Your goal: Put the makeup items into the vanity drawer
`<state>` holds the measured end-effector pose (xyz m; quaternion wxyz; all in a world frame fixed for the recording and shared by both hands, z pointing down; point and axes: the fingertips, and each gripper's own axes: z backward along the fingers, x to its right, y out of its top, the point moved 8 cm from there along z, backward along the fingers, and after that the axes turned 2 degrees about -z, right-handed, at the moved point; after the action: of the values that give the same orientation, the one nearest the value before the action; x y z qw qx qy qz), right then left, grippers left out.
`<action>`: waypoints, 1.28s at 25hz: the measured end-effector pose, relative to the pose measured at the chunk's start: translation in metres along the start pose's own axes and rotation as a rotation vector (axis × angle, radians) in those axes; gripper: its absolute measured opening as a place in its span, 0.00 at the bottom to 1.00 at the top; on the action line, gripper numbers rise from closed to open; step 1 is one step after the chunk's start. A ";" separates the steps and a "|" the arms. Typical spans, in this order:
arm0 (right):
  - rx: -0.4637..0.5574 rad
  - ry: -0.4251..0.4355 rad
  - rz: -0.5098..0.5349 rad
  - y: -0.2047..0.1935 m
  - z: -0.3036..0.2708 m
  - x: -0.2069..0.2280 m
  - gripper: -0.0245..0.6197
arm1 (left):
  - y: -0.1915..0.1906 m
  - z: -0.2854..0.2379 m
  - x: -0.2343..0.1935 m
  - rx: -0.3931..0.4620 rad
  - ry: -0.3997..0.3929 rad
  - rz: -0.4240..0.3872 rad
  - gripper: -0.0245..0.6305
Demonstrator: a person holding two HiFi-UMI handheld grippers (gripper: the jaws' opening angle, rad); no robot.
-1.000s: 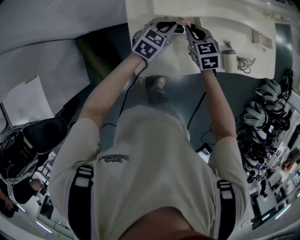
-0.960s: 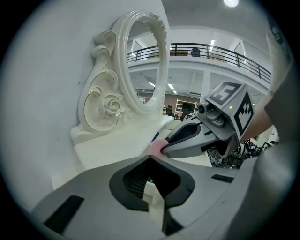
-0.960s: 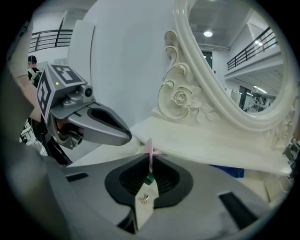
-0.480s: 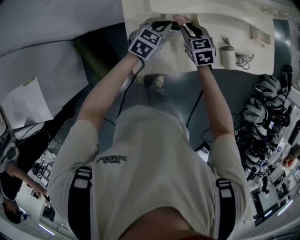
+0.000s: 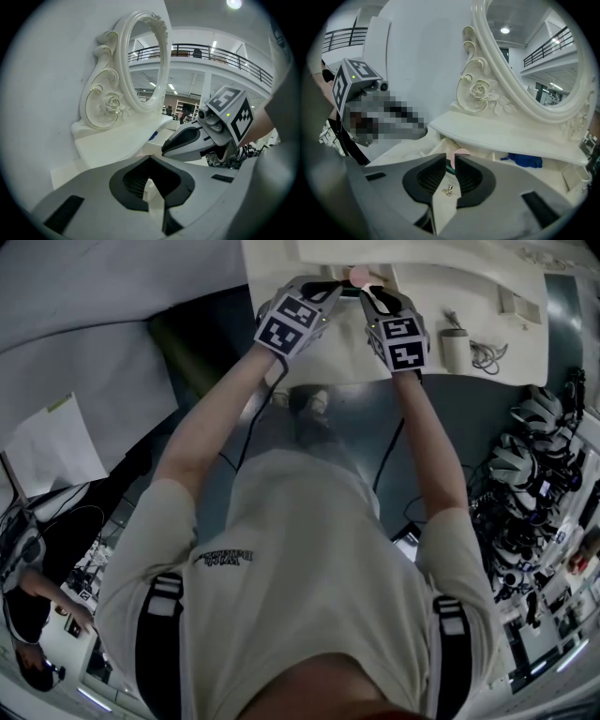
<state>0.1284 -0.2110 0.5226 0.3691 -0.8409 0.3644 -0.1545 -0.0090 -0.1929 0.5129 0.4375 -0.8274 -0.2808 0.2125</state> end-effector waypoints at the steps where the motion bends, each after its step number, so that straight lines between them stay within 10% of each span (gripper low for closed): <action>1: 0.005 -0.006 -0.004 0.002 0.002 0.000 0.12 | 0.002 0.003 0.000 0.012 -0.002 0.005 0.06; 32: 0.539 -0.054 0.042 0.128 0.225 -0.085 0.05 | 0.145 0.192 0.070 0.392 0.014 -0.219 0.06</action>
<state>0.1256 -0.0939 0.2763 0.5924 -0.7083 0.3173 -0.2161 -0.0311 -0.0979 0.2824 0.6123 -0.6926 -0.3192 0.2087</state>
